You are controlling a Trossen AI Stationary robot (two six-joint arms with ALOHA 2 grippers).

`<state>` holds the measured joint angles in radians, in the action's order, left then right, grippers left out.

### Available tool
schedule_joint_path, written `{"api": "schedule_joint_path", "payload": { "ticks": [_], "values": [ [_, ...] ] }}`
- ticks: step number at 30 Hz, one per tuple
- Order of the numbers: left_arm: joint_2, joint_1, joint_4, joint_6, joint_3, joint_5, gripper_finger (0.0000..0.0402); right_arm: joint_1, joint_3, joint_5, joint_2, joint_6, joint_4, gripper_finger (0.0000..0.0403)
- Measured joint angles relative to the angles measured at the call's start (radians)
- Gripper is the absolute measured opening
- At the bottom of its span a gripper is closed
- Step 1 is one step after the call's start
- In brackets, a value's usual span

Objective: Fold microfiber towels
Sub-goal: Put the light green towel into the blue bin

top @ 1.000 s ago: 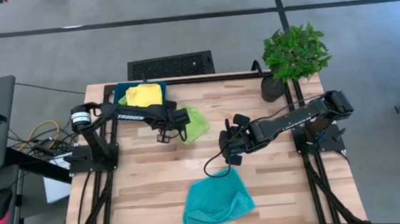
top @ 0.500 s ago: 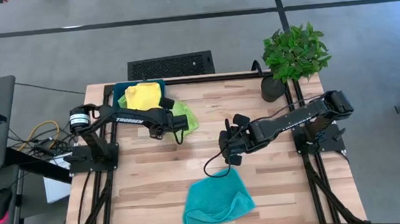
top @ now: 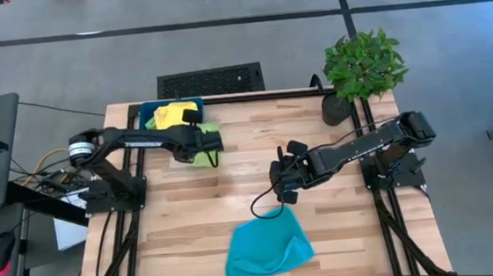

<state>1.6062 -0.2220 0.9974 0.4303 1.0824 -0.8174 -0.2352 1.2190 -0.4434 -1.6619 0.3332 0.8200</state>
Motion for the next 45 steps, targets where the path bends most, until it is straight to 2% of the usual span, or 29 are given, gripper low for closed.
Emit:
{"api": "schedule_joint_path", "payload": {
  "ticks": [7, 17, 23, 30, 37, 45],
  "values": [
    [-0.088, -0.077, 0.004, 0.002, 0.0, 0.05, 0.0, 0.0, 0.0, 0.0, 0.0, 0.0, -0.003, 0.018],
    [-0.081, -0.267, 0.018, 0.014, 0.0, 0.056, 0.0, 0.0, 0.0, 0.0, 0.0, 0.0, -0.014, 0.018],
    [-0.081, -0.384, -0.008, 0.065, -0.008, 0.128, 0.0, 0.0, 0.0, 0.0, 0.0, 0.0, -0.013, 0.018],
    [-0.081, -0.501, -0.028, 0.06, -0.029, 0.114, 0.0, 0.0, 0.0, 0.0, 0.0, 0.0, -0.013, 0.018],
    [-0.081, -0.585, -0.119, 0.12, -0.041, 0.095, 0.0, 0.0, 0.0, 0.0, 0.0, 0.0, -0.013, 0.018],
    [-0.081, -0.619, -0.155, 0.152, -0.041, 0.097, 0.0, 0.0, 0.0, 0.0, 0.0, 0.0, -0.013, 0.018]
  ]
}}
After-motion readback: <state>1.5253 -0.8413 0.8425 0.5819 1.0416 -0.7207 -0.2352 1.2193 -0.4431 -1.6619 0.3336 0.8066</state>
